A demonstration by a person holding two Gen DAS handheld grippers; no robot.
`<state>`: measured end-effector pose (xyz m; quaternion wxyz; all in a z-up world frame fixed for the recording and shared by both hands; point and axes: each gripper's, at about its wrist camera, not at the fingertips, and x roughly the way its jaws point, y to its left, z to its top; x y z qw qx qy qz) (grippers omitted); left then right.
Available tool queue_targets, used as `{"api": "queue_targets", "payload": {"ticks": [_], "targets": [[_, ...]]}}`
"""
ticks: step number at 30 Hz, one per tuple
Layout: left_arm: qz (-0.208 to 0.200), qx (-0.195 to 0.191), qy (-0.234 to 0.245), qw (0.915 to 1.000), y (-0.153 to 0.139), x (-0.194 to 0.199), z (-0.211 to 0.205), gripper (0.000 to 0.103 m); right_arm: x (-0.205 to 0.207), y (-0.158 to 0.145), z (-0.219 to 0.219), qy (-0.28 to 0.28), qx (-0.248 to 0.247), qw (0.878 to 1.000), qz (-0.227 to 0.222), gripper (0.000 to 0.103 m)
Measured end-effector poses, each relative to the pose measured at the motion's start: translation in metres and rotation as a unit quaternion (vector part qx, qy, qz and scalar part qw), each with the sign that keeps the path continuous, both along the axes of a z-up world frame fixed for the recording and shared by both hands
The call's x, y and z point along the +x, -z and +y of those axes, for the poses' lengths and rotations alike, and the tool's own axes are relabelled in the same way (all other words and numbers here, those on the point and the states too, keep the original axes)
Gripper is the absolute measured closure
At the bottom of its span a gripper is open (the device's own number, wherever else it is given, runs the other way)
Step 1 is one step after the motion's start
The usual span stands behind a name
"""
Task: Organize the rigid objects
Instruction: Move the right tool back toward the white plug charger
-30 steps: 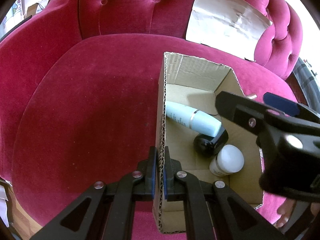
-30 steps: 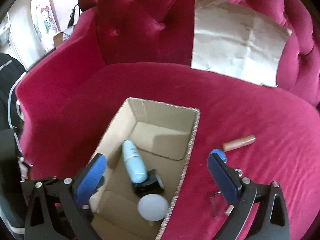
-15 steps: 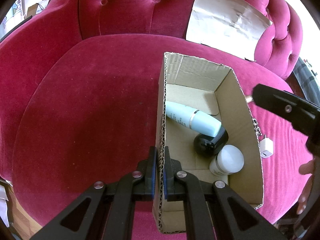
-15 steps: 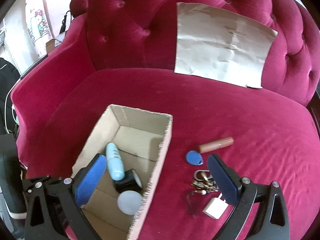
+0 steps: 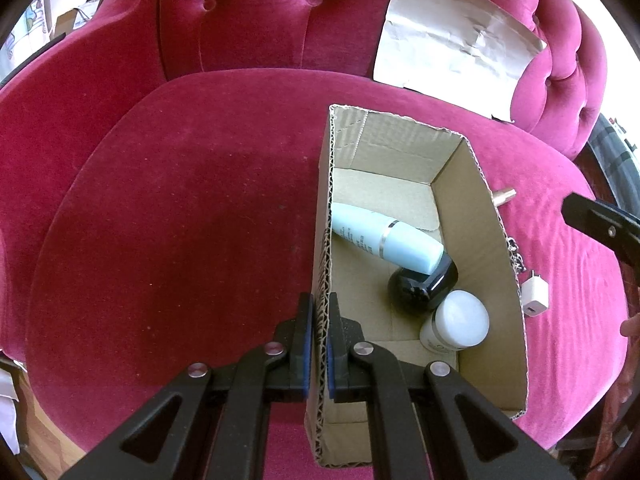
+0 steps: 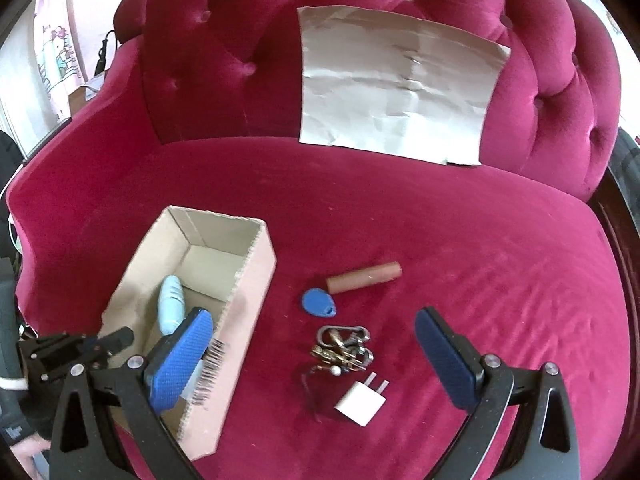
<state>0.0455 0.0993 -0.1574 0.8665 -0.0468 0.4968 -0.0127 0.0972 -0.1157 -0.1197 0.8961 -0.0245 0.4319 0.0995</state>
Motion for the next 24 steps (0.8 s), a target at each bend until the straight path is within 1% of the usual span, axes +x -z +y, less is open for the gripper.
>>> {"api": "queue_targets", "payload": {"ticks": [13, 24], "targets": [[-0.001, 0.003, -0.005, 1.0, 0.0, -0.001, -0.002, 0.098, -0.01, 0.018, -0.026, 0.002, -0.033, 0.999, 0.015, 0.0], [0.0, 0.003, -0.008, 1.0, 0.001, 0.001, -0.003, 0.098, -0.011, 0.049, -0.04, 0.008, -0.04, 0.998, 0.047, 0.0]]}}
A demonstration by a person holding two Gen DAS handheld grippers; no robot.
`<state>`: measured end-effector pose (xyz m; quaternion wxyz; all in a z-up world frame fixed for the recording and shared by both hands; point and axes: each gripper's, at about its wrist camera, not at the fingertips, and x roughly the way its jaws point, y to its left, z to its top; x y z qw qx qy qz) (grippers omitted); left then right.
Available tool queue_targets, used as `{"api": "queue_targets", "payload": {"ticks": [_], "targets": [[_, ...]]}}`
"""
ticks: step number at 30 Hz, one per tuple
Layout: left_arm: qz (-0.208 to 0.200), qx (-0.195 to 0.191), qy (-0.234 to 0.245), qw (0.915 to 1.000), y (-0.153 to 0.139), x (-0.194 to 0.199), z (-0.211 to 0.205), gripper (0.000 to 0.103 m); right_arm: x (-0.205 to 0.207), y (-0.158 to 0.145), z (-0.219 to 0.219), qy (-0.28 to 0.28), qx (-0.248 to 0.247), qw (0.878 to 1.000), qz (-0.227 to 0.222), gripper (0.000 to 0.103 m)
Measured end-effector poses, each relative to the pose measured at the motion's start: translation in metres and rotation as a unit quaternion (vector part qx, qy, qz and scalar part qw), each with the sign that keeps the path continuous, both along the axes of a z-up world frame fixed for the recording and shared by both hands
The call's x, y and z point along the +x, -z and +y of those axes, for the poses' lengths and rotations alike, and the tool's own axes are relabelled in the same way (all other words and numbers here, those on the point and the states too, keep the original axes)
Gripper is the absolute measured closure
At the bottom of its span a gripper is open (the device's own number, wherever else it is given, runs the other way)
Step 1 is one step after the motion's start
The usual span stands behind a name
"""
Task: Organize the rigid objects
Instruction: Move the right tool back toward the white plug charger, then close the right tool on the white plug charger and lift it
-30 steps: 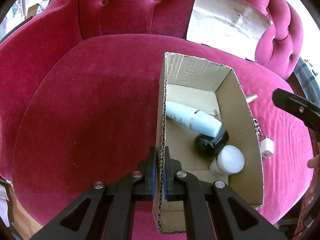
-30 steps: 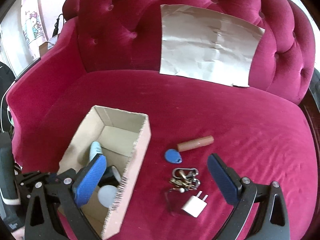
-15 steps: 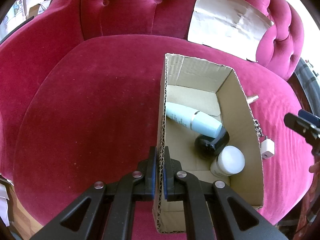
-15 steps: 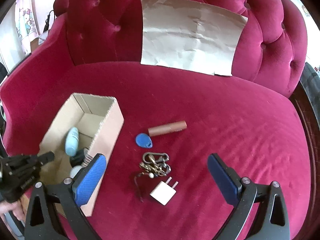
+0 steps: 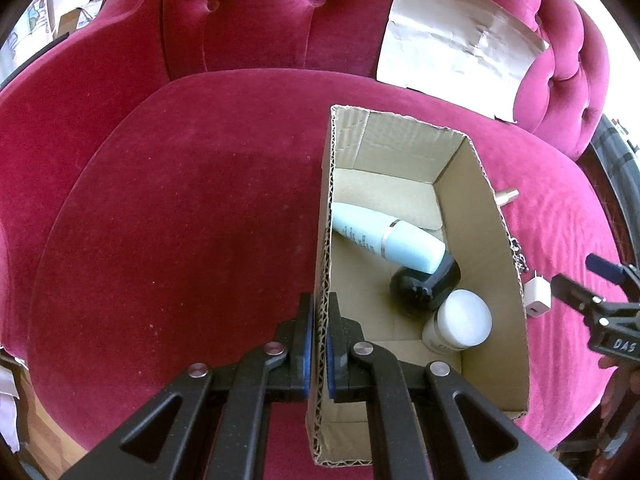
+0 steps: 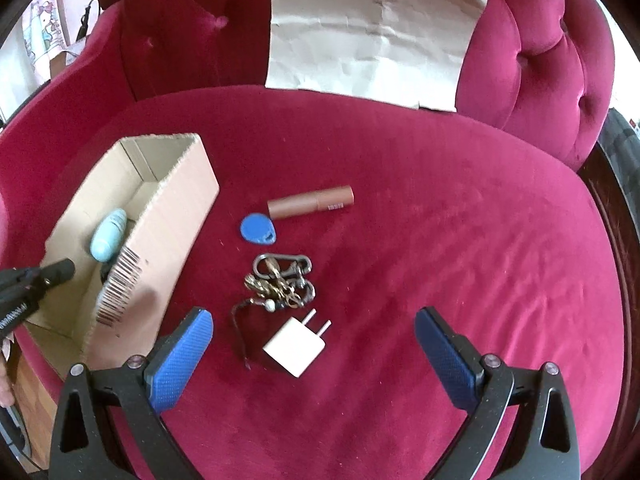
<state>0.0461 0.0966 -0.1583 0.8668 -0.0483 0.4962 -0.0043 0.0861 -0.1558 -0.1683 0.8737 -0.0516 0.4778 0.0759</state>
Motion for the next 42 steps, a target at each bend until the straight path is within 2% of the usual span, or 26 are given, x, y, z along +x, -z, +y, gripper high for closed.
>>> {"api": "queue_targets", "payload": {"ticks": [23, 27, 32, 33, 34, 42], "targets": [[0.001, 0.005, -0.003, 1.0, 0.004, 0.0, -0.003, 0.098, 0.001, 0.026, -0.008, 0.004, 0.013, 0.999, 0.039, 0.001], [0.001, 0.005, -0.003, 1.0, 0.004, 0.0, -0.003, 0.099, 0.0, 0.026, -0.008, 0.005, 0.013, 0.999, 0.039, 0.027], [0.001, 0.004, -0.003, 1.0, 0.004, 0.0, -0.003, 0.099, 0.002, 0.031, -0.007, -0.002, 0.038, 0.998, 0.055, 0.036], [0.001, 0.004, -0.003, 1.0, 0.004, 0.0, -0.003, 0.099, 0.002, 0.032, -0.007, -0.004, 0.041, 0.998, 0.056, 0.046], [0.001, 0.004, -0.003, 1.0, 0.004, 0.0, -0.003, 0.099, 0.002, 0.033, -0.005, -0.006, 0.042, 0.997, 0.059, 0.06], [0.001, 0.003, -0.003, 1.0, 0.004, -0.001, -0.003, 0.099, 0.0, 0.031, 0.0, -0.009, 0.035, 0.998, 0.054, 0.062]]}}
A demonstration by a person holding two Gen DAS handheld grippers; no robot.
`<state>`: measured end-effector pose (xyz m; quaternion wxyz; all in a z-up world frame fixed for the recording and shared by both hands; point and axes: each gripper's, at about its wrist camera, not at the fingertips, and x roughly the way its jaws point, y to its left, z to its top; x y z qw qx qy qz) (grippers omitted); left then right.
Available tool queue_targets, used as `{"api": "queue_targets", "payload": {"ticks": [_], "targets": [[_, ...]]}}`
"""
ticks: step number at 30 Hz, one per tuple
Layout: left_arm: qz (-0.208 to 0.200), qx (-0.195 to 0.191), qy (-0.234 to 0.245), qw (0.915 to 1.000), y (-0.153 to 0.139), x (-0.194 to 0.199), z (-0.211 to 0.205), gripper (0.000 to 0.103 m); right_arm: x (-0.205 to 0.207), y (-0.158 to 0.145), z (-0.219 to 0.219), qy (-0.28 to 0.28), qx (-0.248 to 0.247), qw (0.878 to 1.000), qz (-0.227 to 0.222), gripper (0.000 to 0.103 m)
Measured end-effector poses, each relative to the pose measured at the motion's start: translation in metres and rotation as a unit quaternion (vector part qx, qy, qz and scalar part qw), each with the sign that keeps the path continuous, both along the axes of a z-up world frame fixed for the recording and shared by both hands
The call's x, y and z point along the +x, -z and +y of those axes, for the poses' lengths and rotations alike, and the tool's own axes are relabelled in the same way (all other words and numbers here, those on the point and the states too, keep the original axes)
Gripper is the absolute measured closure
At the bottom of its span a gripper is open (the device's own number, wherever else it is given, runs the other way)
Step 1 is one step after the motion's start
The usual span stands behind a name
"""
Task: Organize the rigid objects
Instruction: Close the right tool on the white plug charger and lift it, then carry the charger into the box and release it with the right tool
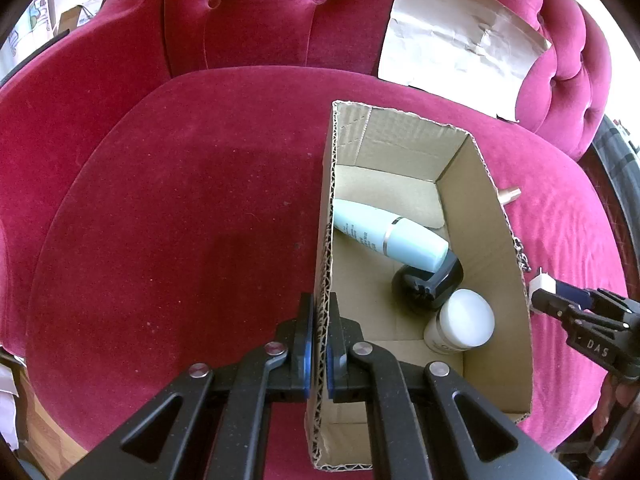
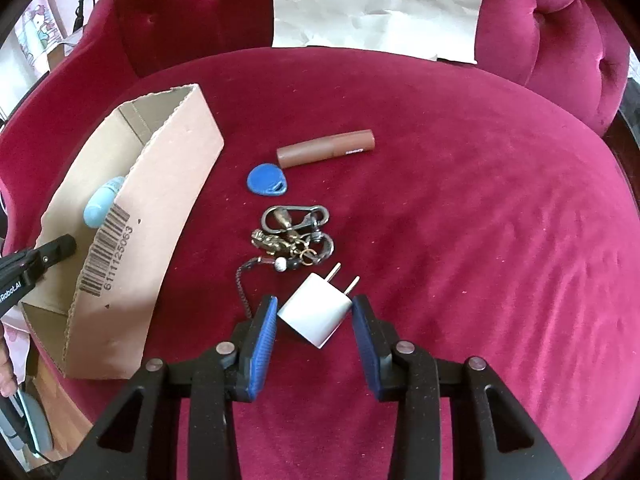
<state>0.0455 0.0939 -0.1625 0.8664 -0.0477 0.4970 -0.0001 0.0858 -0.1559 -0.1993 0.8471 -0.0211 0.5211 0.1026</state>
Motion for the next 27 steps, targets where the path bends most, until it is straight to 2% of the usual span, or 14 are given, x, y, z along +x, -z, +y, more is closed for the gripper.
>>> {"api": "queue_targets", "payload": {"ticks": [12, 20, 27], "targets": [[0.0, 0.0, 0.0, 1.0, 0.0, 0.0, 0.001, 0.099, -0.005, -0.042, 0.006, 0.0, 0.013, 0.999, -0.044, 0.062], [0.001, -0.001, 0.001, 1.0, -0.001, 0.0, 0.001, 0.099, -0.004, -0.066, 0.028, -0.018, 0.024, 0.997, -0.069, 0.062], [0.003, -0.002, 0.001, 1.0, -0.001, 0.001, 0.002, 0.099, -0.001, -0.076, 0.051, -0.034, 0.035, 0.995, -0.082, 0.062]]}}
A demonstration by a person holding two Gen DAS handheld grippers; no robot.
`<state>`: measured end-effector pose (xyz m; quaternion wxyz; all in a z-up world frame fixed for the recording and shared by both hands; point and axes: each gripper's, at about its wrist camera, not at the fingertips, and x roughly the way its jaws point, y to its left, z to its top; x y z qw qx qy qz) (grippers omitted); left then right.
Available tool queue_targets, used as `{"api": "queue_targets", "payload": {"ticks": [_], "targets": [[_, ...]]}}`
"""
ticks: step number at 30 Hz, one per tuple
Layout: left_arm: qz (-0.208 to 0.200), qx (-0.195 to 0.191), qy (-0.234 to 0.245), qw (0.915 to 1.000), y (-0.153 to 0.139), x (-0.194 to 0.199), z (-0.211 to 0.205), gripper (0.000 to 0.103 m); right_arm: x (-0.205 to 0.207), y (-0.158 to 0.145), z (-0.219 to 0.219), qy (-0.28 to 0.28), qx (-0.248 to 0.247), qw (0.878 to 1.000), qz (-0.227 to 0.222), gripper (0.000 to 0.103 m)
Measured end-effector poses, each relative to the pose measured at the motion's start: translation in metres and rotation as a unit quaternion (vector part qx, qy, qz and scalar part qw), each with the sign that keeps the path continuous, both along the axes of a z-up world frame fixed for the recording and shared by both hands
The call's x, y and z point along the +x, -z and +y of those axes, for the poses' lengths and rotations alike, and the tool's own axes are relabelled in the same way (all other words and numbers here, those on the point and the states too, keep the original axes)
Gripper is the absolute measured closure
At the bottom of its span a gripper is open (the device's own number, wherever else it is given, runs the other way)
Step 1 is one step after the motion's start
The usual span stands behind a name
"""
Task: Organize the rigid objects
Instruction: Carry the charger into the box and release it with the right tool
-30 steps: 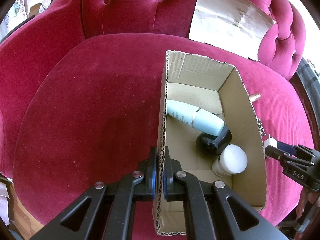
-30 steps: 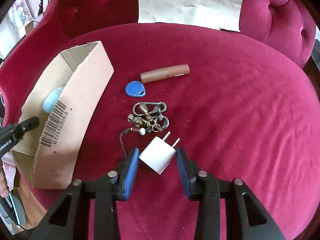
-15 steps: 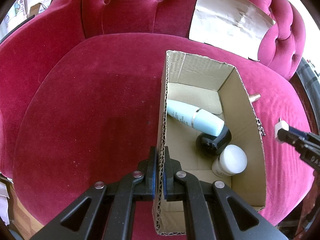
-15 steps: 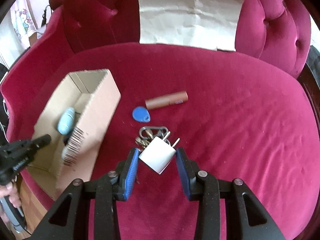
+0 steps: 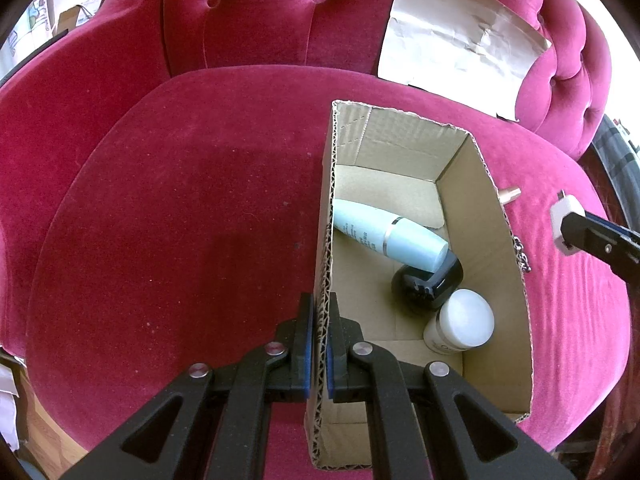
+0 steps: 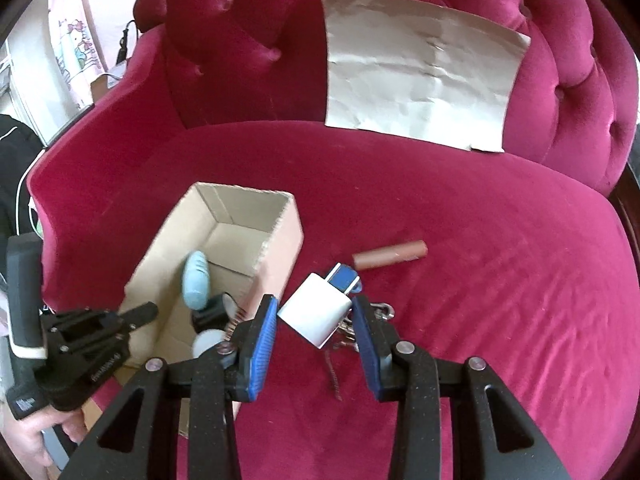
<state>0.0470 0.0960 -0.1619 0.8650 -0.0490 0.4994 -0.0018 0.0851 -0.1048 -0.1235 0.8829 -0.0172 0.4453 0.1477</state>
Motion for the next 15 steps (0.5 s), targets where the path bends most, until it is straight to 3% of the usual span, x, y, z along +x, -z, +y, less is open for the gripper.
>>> {"api": "queue_targets", "payload": {"ticks": [15], "targets": [[0.0, -0.001, 0.004, 1.0, 0.0, 0.0, 0.001, 0.099, 0.007, -0.006, 0.059, -0.036, 0.034, 0.999, -0.007, 0.062]]}}
